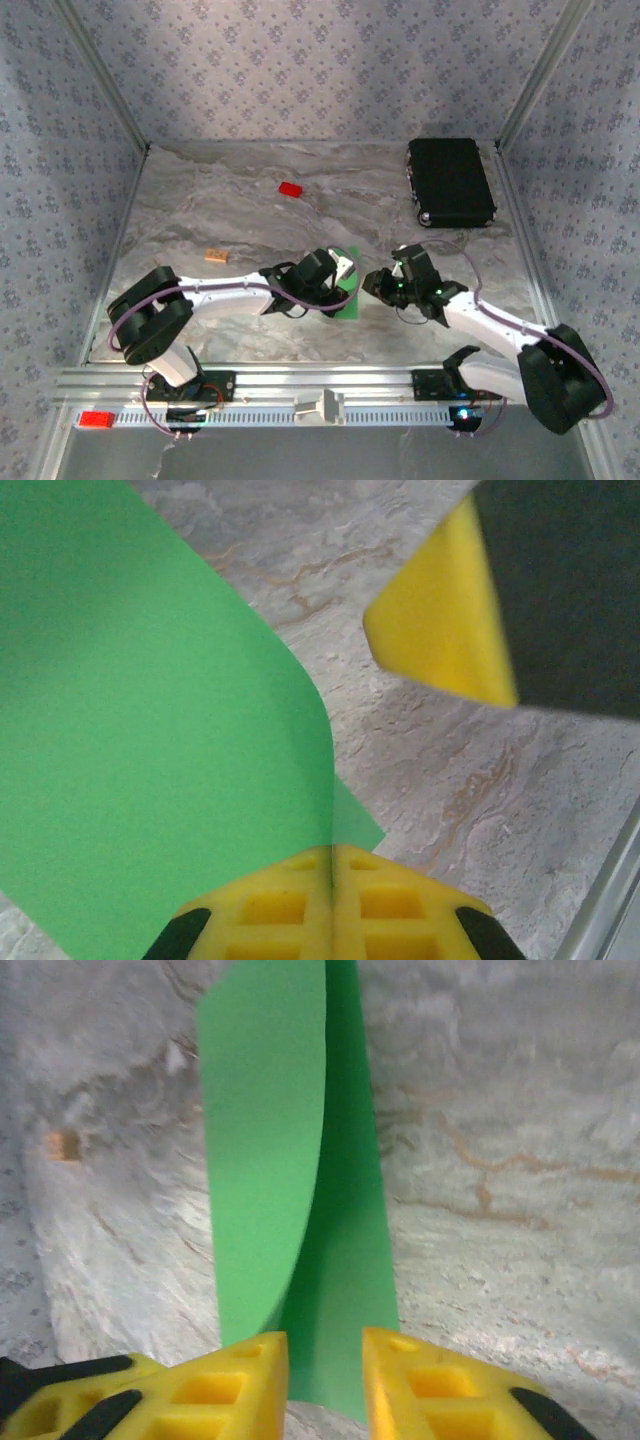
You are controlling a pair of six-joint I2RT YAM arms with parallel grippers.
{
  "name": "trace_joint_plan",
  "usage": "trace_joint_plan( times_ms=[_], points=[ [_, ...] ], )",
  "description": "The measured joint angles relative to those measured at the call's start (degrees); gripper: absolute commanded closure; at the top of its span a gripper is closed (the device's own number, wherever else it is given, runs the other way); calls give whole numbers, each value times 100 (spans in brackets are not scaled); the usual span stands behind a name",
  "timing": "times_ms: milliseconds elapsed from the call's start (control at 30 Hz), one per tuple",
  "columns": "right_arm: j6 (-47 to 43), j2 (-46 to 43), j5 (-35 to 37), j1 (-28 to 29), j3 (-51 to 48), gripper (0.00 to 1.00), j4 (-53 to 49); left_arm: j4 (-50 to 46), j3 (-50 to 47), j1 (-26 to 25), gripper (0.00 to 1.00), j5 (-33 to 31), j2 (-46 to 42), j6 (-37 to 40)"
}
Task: Fold a paper plane with a square sheet of paper (pick it up from the middle)
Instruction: Fold the triangle a second time at the center of the table.
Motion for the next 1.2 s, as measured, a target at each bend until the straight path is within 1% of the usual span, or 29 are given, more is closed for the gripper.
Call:
trace_joint_plan(
  times_ms=[33,133,233,367,467,567,700,967,1200],
  points=[
    [22,157,-20,81,4,87,59,-2,-11,28,98,20,0,-15],
    [138,518,-15,378,4,88,229,-2,-39,85,98,44,-7,-63],
    [258,669,11,638,-4,90,426,-11,-61,94,98,59,-11,-101],
    [407,859,13,802,-17,91,763,-9,-63,94,98,63,-11,-129],
    [487,1102,68,870,11,93,723,-9,-63,94,99,74,-11,-166],
    [555,1300,142,855,26,93,592,-13,-63,94,99,74,-11,-195],
    [531,1294,208,767,85,92,446,0,-63,94,99,85,-11,-282],
    [24,1287,249,461,409,90,-352,232,-61,94,98,214,74,-654],
    [-105,1204,181,446,452,88,-415,382,-61,94,98,216,275,-870]
  ],
)
